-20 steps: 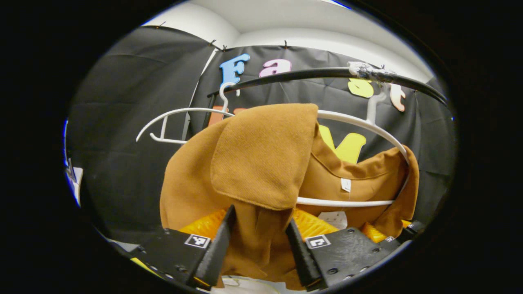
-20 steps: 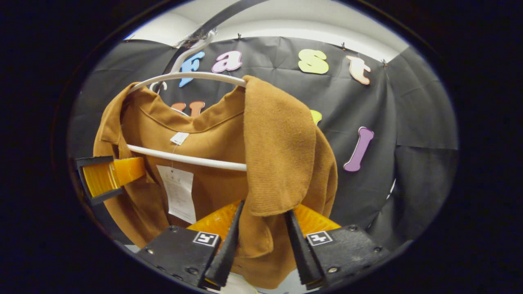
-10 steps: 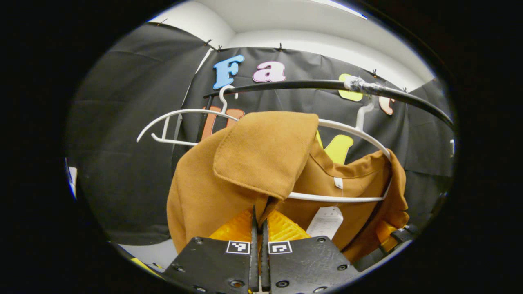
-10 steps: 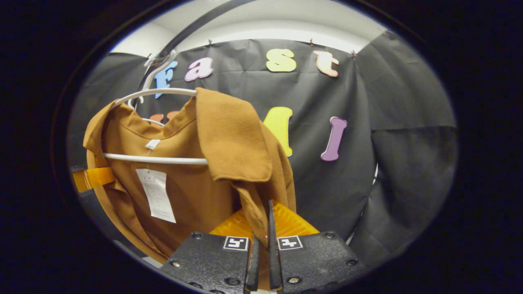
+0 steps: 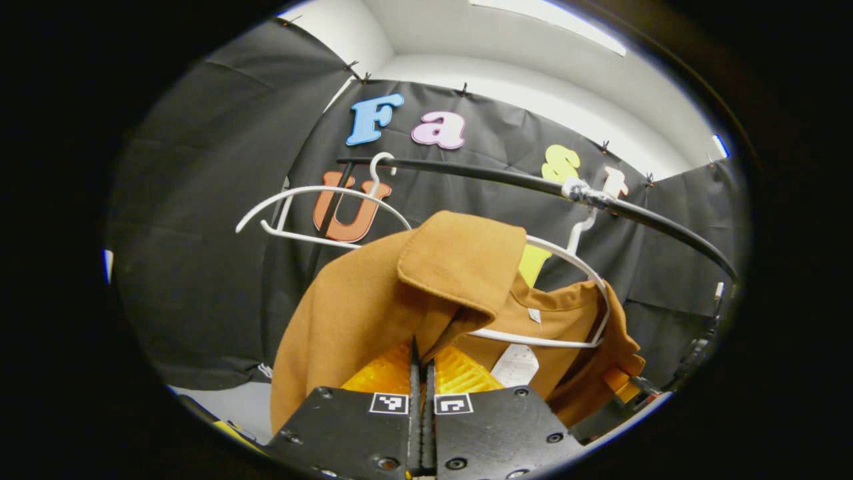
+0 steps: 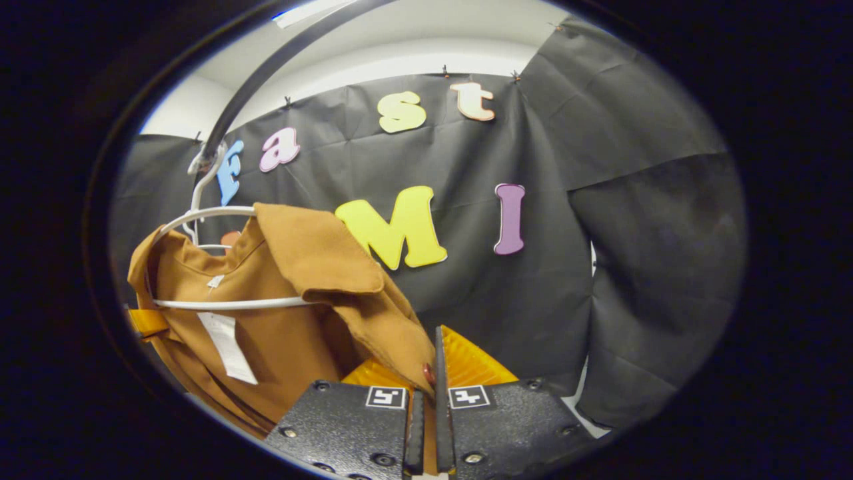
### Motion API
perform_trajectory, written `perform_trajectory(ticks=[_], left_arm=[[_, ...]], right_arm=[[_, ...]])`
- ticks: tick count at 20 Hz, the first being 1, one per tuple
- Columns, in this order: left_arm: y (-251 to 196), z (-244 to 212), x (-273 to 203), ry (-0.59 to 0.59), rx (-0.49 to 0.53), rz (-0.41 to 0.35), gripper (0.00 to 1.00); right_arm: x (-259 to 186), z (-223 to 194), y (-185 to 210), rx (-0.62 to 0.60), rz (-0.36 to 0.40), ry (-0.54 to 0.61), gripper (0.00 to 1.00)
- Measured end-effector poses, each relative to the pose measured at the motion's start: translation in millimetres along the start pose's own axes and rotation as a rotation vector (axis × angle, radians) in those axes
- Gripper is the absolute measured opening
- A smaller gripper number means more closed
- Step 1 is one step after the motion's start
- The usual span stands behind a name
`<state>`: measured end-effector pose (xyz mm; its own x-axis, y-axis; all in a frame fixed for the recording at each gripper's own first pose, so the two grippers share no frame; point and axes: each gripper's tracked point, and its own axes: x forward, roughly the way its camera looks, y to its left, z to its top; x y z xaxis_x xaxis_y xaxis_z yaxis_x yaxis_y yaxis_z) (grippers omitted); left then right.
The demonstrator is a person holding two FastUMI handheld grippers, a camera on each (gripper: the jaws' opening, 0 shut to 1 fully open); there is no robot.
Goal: Grasp the clothes on the hanger with both hands and then place them into the laundry hamper below.
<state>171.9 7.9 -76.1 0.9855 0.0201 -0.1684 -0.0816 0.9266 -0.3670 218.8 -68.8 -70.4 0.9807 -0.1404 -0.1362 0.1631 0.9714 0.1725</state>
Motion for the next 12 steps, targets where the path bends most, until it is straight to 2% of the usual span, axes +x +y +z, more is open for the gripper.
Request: perform_trajectory(ticks=[1, 6, 12], left_arm=[[1, 4, -4, -0.006, 0.003, -0.009, 0.07], [9, 39, -24, -0.079, 0.014, -0.027, 0.07], [23, 63, -25, -0.094, 0.007, -0.036, 0.07]], right_arm=[[0, -1, -1, 0.017, 0.008, -0.001, 0.1], [5, -1, -10, 0.172, 0.039, 0.019, 0.1], [12, 19, -17, 0.363, 0.128, 0.006, 0.1]])
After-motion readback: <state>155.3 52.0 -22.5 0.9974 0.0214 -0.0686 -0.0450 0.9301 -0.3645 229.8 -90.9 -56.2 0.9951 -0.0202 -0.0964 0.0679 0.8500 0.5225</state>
